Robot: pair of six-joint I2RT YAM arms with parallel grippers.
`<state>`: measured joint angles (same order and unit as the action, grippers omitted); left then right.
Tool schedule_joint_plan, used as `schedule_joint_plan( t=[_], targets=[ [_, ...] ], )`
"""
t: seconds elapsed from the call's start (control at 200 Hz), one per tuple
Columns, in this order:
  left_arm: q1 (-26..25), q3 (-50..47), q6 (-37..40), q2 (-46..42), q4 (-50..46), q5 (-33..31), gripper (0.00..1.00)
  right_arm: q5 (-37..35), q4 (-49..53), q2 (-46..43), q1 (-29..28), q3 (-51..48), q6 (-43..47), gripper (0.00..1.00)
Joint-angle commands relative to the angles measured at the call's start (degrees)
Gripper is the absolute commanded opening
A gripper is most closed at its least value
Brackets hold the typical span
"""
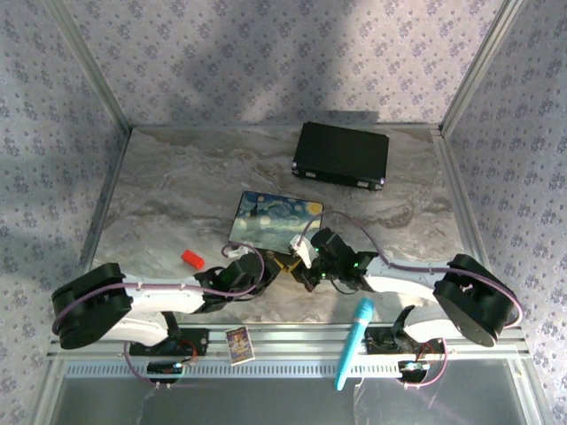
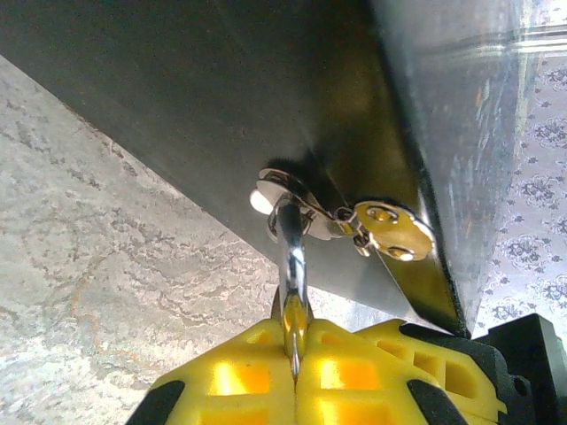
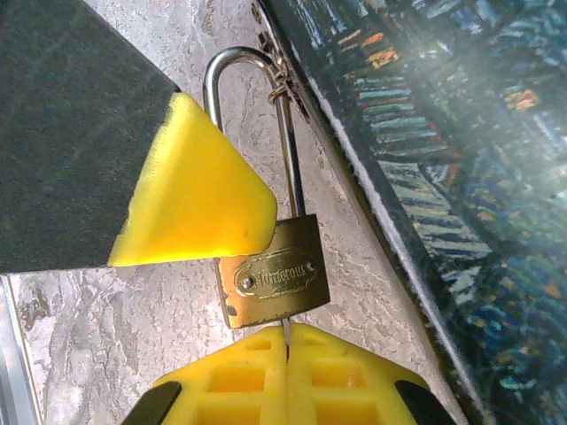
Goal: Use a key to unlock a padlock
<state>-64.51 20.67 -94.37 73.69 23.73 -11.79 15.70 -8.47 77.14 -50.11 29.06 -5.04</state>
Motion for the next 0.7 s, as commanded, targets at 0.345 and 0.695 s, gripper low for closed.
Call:
schedule_joint_plan(
  t=[0.345,0.695],
  targets=[
    [-1.49,0.79,0.46,-1.36,3.24,2.10,0.00,-3.59,-1.33,0.29,5.78,-3.11,-6.70,0.07],
    [-1.67,0.02,0.06,-0.48,2.95,0.80,0.00,-0.78,-3.61,-1.16,6.36,-4.59,-8.88,0.17]
  ],
)
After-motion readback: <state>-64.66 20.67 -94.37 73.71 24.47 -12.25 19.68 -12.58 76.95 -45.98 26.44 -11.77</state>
